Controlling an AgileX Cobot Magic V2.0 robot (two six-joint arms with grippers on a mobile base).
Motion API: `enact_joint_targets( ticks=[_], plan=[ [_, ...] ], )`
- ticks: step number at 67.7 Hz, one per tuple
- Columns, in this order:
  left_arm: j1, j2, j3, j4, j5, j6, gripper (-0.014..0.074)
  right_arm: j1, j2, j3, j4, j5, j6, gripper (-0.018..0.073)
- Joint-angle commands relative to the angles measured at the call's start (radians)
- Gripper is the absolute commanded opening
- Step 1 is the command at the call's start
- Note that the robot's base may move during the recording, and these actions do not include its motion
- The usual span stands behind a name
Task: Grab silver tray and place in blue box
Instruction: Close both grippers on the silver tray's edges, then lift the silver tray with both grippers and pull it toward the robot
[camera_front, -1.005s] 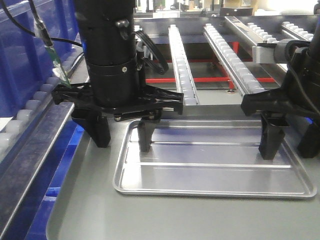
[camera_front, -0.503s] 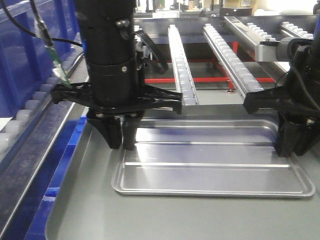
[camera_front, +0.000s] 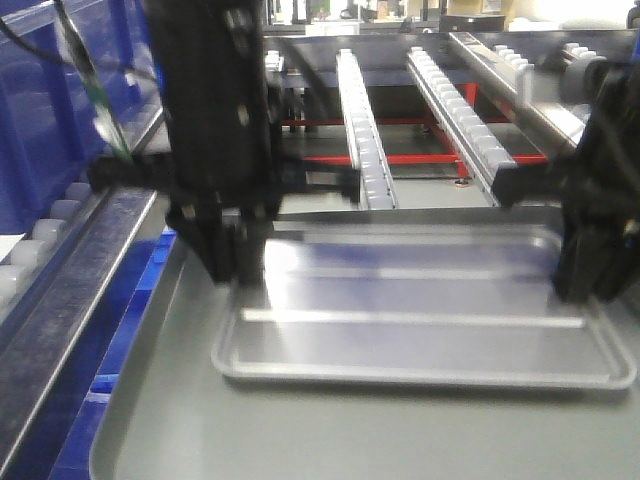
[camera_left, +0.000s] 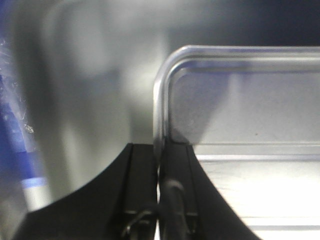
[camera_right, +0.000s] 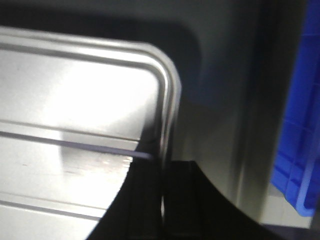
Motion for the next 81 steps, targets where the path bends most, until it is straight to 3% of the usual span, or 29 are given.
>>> enact_joint_targets(
  ticks=[1,17,30,44,56,81],
  plan=[
    [-0.003,-0.116,-0.033,0.059,0.051,0.001,-0.0098,0.001,-0.084,-0.064,-0.018,0.047,-0.003,0.0057],
    [-0.005,-0.261,-0.033,0.104,0.182,0.003,-0.0098,0.078,-0.143,-0.226,-0.029,0.172,0.043,0.0057],
    [-0.005,-0.374,-0.033,0.107,0.260,0.020,-0.0098,0.202,-0.157,-0.299,-0.194,0.284,0.197,0.0057],
    [-0.044,-0.429,-0.033,0.109,0.340,0.023,-0.0098,0.301,-0.185,-0.339,-0.201,0.301,0.252,0.0057],
    [-0.091,-0.432,-0.031,0.160,0.357,0.022,-0.0098,0.314,-0.194,-0.362,-0.216,0.340,0.252,0.0057],
    [-0.091,-0.405,-0.031,0.151,0.356,0.017,-0.0098,0.314,-0.224,-0.364,-0.279,0.398,0.252,0.0057]
  ],
)
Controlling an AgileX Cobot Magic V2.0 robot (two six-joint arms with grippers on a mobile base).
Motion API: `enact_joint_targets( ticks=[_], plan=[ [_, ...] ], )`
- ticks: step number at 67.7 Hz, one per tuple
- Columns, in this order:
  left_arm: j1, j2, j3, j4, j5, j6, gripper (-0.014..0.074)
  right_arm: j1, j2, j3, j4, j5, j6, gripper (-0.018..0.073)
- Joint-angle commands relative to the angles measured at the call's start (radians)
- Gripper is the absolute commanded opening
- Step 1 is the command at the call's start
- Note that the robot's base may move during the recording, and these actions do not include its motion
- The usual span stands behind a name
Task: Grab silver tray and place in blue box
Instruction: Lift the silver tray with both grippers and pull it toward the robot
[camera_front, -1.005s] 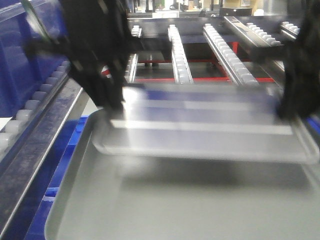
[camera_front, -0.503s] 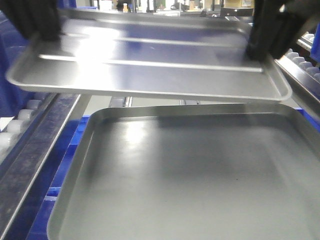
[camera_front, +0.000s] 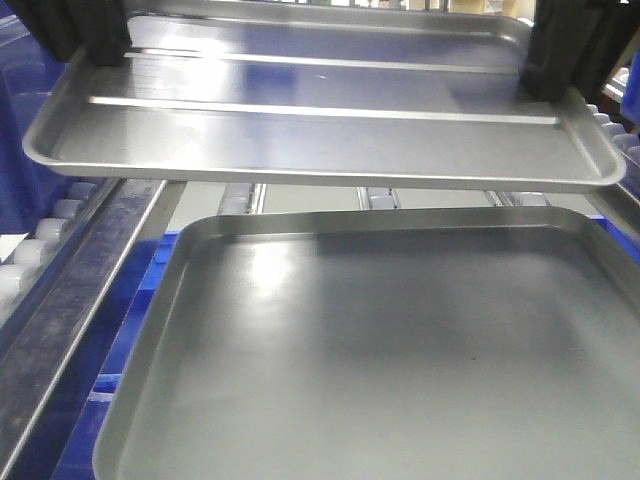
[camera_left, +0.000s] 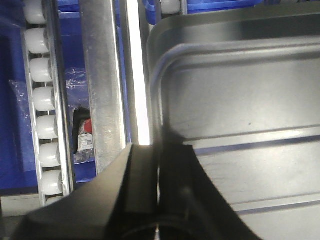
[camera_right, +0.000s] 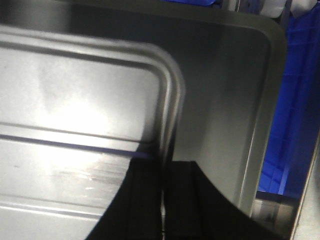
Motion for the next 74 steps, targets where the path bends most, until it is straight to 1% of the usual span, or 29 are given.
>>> enact_joint_targets(
  ticks=[1,10,40,55,74],
  plan=[
    [-0.008,-0.010,-0.026,0.033,0.056,0.027,-0.0098,0.002,-0.059,-0.039,-0.081,-0.020,-0.022,0.0057],
    [-0.008,0.008,-0.026,0.025,0.056,0.027,-0.0098,0.002,-0.086,-0.039,-0.107,-0.026,-0.007,0.0057],
    [-0.008,0.001,-0.035,0.036,0.057,0.027,-0.0098,0.002,-0.087,-0.038,-0.108,-0.022,-0.007,0.0057],
    [-0.008,0.001,-0.070,0.072,0.055,0.027,-0.0098,0.002,-0.082,-0.038,-0.108,-0.025,-0.007,0.0057],
    [-0.008,0.001,-0.072,0.073,0.058,0.027,-0.0098,0.002,-0.082,-0.038,-0.108,-0.007,-0.007,0.0057]
  ],
)
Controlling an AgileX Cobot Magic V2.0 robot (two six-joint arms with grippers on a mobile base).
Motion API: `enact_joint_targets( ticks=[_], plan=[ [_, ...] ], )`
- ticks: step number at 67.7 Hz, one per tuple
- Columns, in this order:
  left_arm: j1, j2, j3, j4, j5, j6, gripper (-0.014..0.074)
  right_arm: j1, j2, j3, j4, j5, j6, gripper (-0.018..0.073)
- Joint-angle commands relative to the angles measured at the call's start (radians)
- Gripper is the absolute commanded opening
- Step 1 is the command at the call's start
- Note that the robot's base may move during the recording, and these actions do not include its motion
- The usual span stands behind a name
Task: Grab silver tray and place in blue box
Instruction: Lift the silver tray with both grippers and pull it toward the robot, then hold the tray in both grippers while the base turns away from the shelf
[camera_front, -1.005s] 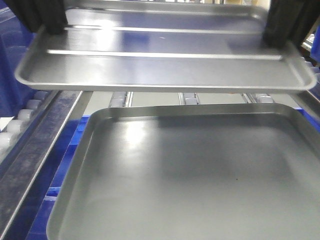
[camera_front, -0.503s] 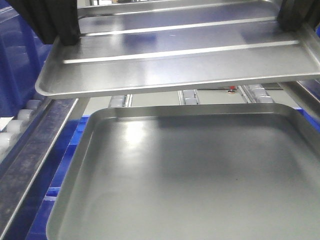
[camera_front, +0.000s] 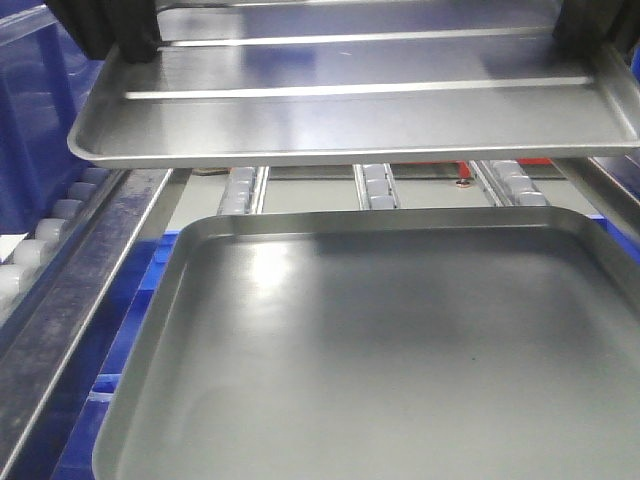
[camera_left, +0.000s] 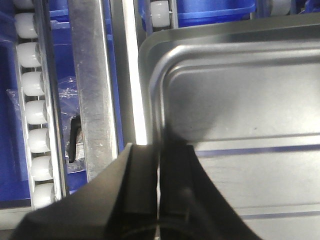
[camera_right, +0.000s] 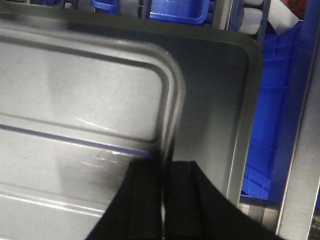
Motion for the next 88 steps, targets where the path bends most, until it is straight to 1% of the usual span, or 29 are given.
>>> enact_joint_targets(
  ticks=[1,88],
  plan=[
    [-0.006,-0.039,-0.031,0.060,0.070,0.029,-0.0098,-0.002,-0.025,-0.038,-0.067,-0.020,-0.021,0.0057],
    [-0.006,-0.034,-0.031,0.056,0.070,0.029,-0.0105,-0.002,-0.025,-0.038,-0.067,-0.013,-0.021,0.0057]
  ],
)
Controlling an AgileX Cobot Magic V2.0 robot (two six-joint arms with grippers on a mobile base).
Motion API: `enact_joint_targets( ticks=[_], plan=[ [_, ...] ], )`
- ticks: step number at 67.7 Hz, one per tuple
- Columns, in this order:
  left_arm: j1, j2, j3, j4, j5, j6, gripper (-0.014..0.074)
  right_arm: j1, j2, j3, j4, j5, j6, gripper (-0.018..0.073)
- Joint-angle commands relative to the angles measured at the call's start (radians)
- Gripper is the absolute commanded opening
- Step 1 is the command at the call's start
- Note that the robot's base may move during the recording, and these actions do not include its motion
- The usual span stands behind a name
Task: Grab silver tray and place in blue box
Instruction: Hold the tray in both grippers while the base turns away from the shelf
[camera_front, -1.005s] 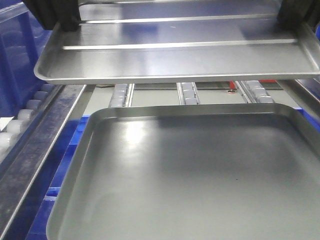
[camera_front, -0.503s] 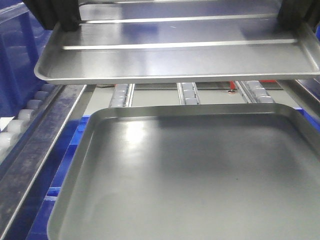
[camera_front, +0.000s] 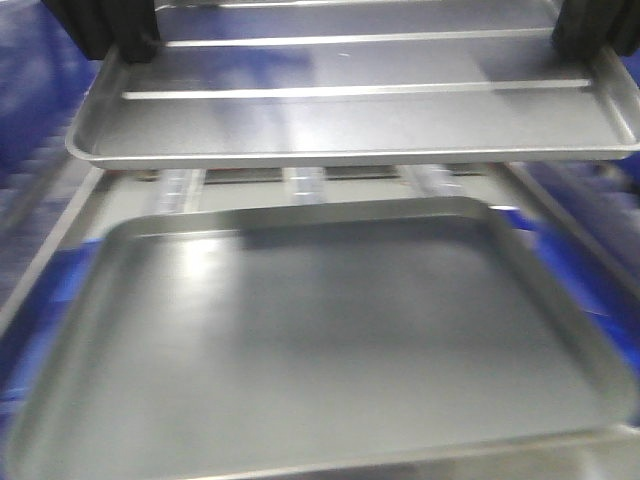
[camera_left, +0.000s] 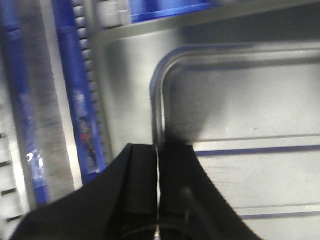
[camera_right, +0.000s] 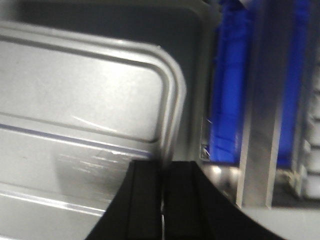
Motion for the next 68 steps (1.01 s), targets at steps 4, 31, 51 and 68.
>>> enact_joint_targets(
  ticks=[4,31,51,68],
  plan=[
    [-0.006,-0.034,-0.031,0.056,0.070,0.029,-0.0105,-0.002,-0.025,-0.038,-0.067,-0.015,-0.023,0.0057],
    [-0.006,-0.034,-0.031,0.056,0.070,0.029,-0.0105,-0.002,-0.025,-0.038,-0.067,-0.015,-0.023,0.0057],
    [-0.006,-0.034,-0.031,0.056,0.070,0.029,-0.0105,-0.002,-0.025,-0.038,-0.067,-0.015,-0.023,0.0057],
    [-0.006,-0.034,-0.031,0.056,0.070,0.029,-0.0105,-0.002,-0.025,-0.038,-0.067,-0.015,-0.023,0.0057]
  ],
)
